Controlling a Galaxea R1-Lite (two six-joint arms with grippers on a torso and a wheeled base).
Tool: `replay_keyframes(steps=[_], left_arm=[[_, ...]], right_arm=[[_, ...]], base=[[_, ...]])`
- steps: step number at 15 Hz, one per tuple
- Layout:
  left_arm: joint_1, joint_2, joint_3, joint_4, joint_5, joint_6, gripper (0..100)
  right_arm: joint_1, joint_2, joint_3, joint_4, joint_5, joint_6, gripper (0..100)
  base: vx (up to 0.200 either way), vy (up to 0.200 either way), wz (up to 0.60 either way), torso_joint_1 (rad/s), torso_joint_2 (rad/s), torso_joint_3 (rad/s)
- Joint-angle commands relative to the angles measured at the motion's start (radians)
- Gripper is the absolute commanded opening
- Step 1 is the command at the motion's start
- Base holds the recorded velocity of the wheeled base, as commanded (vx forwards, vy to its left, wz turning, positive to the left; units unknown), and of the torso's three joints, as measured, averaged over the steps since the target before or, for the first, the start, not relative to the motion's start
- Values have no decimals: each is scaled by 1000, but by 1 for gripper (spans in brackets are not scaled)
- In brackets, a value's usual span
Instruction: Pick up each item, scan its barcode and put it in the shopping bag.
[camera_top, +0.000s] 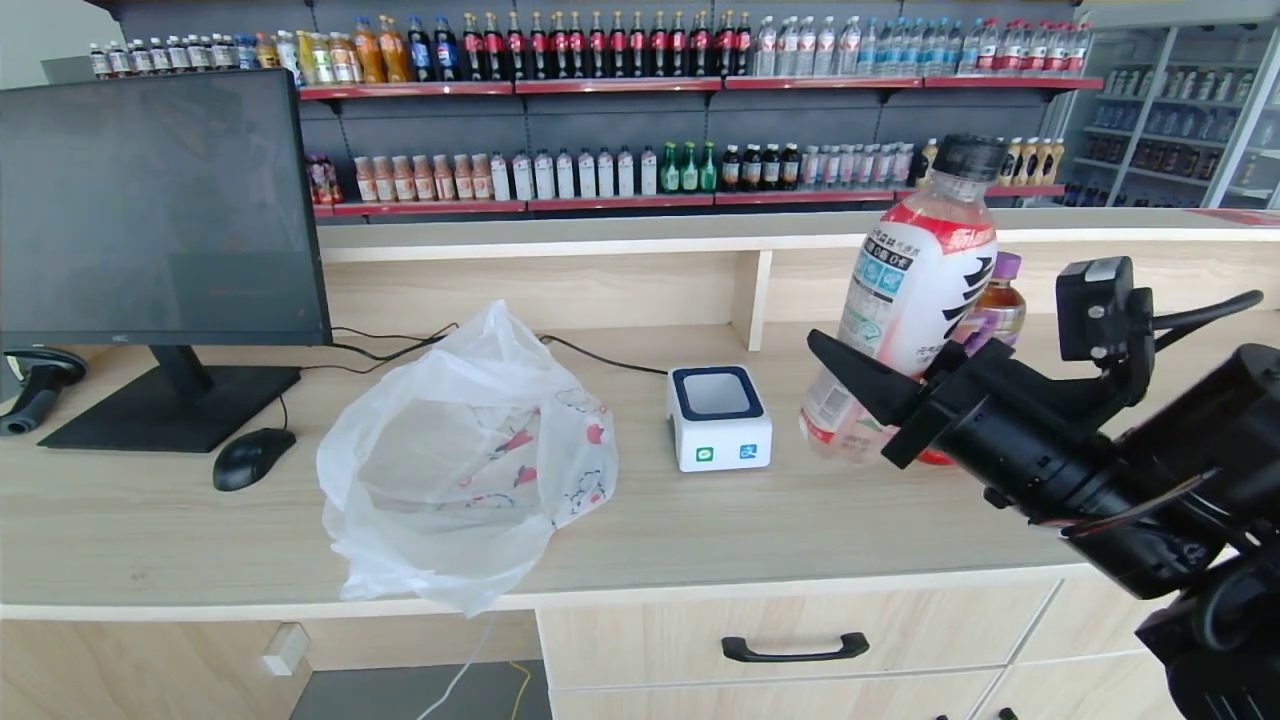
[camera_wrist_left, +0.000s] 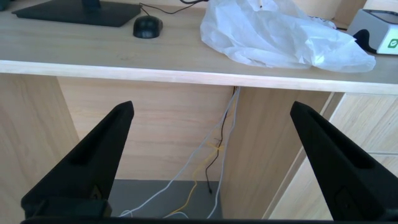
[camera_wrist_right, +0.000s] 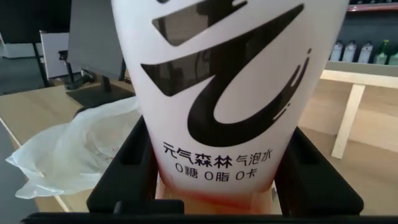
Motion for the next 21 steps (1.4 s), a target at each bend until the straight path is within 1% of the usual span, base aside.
replay_keyframes(steps=[1, 2, 5, 6, 9, 18, 21], left_arm=[[-1, 0, 0, 0, 0, 0, 100], [1, 0, 0, 0, 0, 0, 100], [1, 0, 0, 0, 0, 0, 100], [1, 0, 0, 0, 0, 0, 100], [1, 0, 0, 0, 0, 0, 100], [-1, 1, 0, 2, 0, 1, 100], [-1, 1, 0, 0, 0, 0, 100]], right_arm=[[-54, 14, 9, -1, -1, -65, 0], [-66, 14, 18, -1, -2, -103, 0], [-81, 2, 60, -1, -28, -151, 0], [-78, 5, 12, -1, -90, -146, 0], [-75, 5, 26, -1, -94, -142, 0], [-83, 19, 6, -1, -96, -114, 0], [-81, 28, -6, -1, -96, -114, 0]], base=[[0, 0, 0, 0, 0, 0], [0, 0, 0, 0, 0, 0], [0, 0, 0, 0, 0, 0], [0, 0, 0, 0, 0, 0], [0, 0, 0, 0, 0, 0], [0, 0, 0, 0, 0, 0], [0, 200, 0, 4, 4, 1]])
